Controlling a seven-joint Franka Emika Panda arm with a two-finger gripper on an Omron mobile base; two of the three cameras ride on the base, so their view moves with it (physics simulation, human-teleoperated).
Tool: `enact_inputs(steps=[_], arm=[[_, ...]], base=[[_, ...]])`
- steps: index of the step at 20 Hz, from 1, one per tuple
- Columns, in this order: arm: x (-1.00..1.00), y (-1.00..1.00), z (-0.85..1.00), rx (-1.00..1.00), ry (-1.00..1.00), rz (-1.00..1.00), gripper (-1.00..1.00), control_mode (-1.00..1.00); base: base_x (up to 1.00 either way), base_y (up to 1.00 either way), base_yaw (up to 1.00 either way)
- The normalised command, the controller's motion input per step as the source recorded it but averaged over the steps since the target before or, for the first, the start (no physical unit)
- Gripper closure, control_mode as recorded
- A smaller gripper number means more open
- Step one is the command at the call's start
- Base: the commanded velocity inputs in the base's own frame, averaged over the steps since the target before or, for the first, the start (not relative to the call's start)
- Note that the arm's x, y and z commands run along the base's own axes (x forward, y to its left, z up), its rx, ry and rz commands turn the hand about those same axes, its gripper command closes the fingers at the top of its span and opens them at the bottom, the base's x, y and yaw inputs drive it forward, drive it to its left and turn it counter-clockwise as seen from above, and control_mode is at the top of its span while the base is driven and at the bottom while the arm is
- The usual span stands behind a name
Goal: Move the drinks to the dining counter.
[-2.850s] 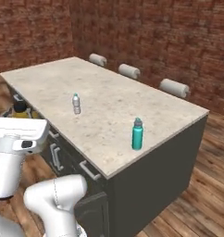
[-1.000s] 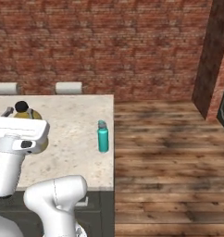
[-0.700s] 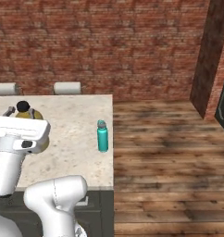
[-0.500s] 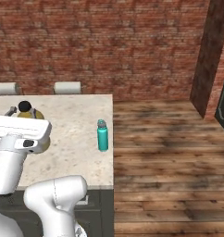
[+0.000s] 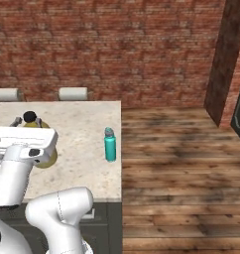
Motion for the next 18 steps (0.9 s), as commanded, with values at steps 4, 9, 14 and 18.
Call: enact_inputs(steps=[4,9,14,18], arm=[[0.28,0.00,-0.30,-0.01,0.00,0.00,1.00,-1.00],[0.34,0.00,-0.33,0.01,0.01,0.00,1.00,-1.00],[0.40,0.01,-0.47,0.05,0.00,0.00,1.00,-1.00],[0.38,0.11,-0.59,0.04,0.00,0.00,1.00,-1.00]], base=[[0.00,0.00,0.00],[0.00,0.00,0.00],[0.00,0.00,0.00],[0.00,0.00,0.00]])
